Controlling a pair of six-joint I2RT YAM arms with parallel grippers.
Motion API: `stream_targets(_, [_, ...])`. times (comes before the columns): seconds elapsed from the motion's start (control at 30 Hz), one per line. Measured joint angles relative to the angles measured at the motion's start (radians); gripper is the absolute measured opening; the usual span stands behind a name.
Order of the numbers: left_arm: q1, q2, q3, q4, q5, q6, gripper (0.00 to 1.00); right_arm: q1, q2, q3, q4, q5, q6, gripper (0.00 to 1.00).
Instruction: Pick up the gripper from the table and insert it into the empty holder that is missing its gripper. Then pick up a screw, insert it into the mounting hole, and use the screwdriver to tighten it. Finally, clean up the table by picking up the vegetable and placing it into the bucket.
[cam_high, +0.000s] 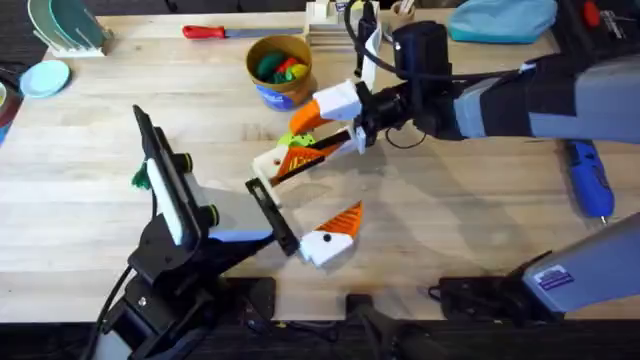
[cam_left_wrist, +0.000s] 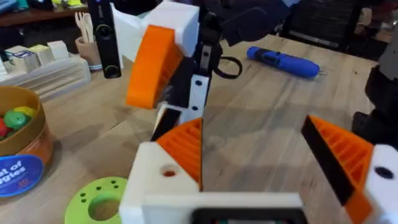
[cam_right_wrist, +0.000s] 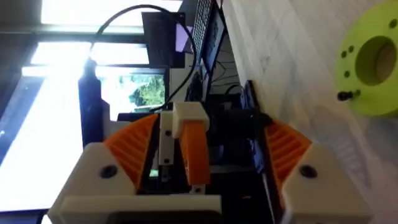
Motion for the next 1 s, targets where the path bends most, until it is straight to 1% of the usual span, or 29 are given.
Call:
stream_targets(0.1, [0.000,0.000,0.000,0.000,-0.002,0.000,0.994,-0.025,0.000,0.000,0.000,0.054,-0.016,0.856])
stream_targets(0.2, [0.000,0.000,0.000,0.000,-0.013,0.003,0.993,-0.052,0.000,0.000,0.000,0.143,-0.035,0.859])
stream_targets(0.27, [0.000,0.000,0.000,0.000,-0.035,0.003,0.993,-0.062,0.000,0.006,-0.021,0.197,-0.059,0.860])
stream_targets(0.37, [0.000,0.000,0.000,-0.002,-0.096,0.003,0.994,-0.063,0.000,0.053,-0.141,0.269,-0.121,0.860])
stream_targets(0.47, [0.000,0.000,0.000,-0.004,-0.188,0.004,0.993,-0.062,0.000,0.138,-0.368,0.344,-0.221,0.862])
stream_targets(0.53, [0.000,0.000,0.000,-0.006,-0.268,0.006,0.993,-0.061,0.000,0.198,-0.527,0.400,-0.305,0.864])
stream_targets(0.63, [0.000,0.000,0.000,-0.007,-0.408,0.006,0.993,-0.061,0.000,0.271,-0.696,0.479,-0.430,0.864])
stream_targets(0.73, [0.000,0.000,0.000,-0.007,-0.556,0.006,0.993,-0.061,0.000,0.319,-0.773,0.534,-0.527,0.863])
stream_targets(0.83, [0.000,0.000,0.000,-0.001,-0.673,0.006,0.993,-0.060,0.000,0.336,-0.783,0.561,-0.584,0.866])
stream_targets(0.93, [0.000,0.000,0.000,0.002,-0.770,0.015,0.993,-0.057,0.000,0.337,-0.791,0.579,-0.615,0.864])
stream_targets(1.0, [0.000,0.000,0.000,0.003,-0.815,0.032,0.993,-0.049,0.000,0.337,-0.806,0.590,-0.637,0.866])
